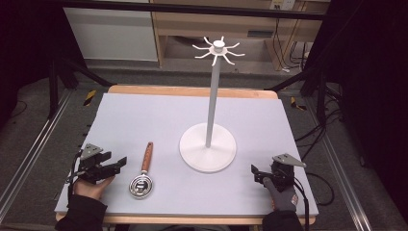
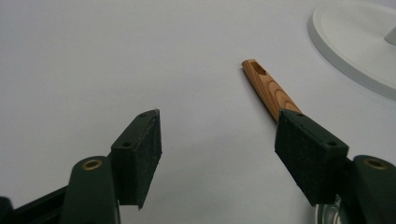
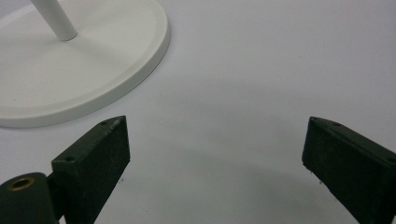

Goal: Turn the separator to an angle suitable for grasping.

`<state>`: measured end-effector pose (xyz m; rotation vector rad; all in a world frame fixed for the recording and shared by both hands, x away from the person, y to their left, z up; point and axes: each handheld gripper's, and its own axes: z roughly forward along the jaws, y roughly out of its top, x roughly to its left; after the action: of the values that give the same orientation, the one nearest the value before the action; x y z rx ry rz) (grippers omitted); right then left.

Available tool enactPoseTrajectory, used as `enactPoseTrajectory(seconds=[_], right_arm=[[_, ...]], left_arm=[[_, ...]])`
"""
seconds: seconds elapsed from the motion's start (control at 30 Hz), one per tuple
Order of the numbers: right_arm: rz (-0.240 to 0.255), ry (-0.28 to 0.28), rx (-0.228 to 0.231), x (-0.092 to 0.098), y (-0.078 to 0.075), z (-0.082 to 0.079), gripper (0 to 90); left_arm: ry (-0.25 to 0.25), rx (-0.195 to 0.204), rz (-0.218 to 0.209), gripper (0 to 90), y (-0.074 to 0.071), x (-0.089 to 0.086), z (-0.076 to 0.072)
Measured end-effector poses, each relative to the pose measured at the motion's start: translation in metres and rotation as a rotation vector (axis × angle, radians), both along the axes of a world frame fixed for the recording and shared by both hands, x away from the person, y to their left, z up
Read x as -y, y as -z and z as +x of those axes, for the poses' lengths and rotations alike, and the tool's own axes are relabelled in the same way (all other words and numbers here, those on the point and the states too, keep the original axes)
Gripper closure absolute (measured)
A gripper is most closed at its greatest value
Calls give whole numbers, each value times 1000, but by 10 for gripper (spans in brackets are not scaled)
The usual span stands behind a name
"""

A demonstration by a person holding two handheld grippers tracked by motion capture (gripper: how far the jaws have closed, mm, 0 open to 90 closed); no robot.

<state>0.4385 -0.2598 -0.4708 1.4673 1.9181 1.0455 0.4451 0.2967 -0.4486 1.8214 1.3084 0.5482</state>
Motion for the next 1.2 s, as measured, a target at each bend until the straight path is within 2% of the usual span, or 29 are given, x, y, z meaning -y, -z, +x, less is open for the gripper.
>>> enactPoseTrajectory(seconds=[0.13,0.27,0.37,0.6,0.67,0.7,1.2], right_arm=[[5,1,11,0,-2,-1,85],[-2,11,11,-1,-2,-2,84],[-21,9,-3,-2,-1,0,84],[-19,-1,-4,-4,0,1,79],[-1,-8,-13,-5,-1,1,77],[-12,-10,-7,-6,-1,1,76],[-26,-11,-33,-8,1,3,71]], left_arm=[[14,1,4,317,-4,5,-2],[43,7,-15,343,-8,13,-6],[74,-7,2,356,-8,22,-6],[102,-7,19,366,-9,37,-9],[114,-8,25,368,-9,42,-9],[118,-11,26,368,-9,43,-9],[142,-48,45,404,-6,62,-3]])
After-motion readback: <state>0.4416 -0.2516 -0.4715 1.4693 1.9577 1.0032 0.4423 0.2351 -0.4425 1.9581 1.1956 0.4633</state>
